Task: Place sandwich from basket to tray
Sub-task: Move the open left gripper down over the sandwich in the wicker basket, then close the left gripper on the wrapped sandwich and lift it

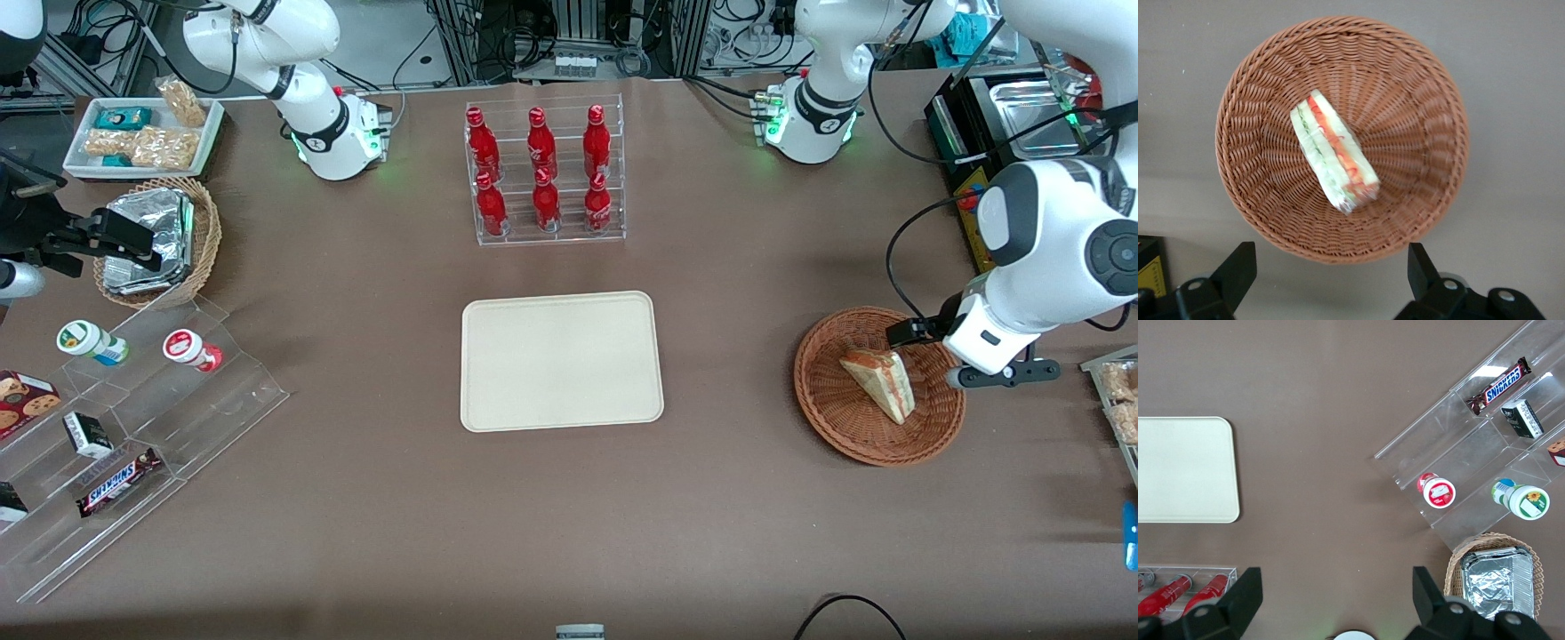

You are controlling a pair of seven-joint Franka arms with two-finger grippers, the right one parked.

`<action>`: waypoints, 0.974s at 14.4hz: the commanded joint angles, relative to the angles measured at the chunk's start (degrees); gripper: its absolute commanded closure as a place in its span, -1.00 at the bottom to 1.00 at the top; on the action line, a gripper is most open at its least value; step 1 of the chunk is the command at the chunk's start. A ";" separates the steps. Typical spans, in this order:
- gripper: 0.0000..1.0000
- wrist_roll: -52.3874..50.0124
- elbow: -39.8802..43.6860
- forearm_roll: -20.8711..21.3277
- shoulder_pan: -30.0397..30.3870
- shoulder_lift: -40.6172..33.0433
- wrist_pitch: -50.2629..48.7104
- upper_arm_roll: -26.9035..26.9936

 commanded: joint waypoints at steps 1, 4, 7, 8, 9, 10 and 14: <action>-1.00 -9.33 -2.36 0.30 -0.28 1.19 5.12 0.31; -1.00 -23.47 -2.19 0.12 -0.28 3.39 6.61 0.31; -1.00 -35.37 -2.36 0.21 -0.45 6.02 11.27 0.22; -1.00 -36.01 -2.63 0.21 -0.46 6.90 12.41 0.22; -1.00 -36.10 -3.15 0.12 -0.37 7.35 13.29 0.22; -1.00 -36.19 -3.59 -0.23 -0.37 8.13 14.78 0.22; -1.00 -38.47 -5.70 -0.32 -0.37 10.51 19.54 0.22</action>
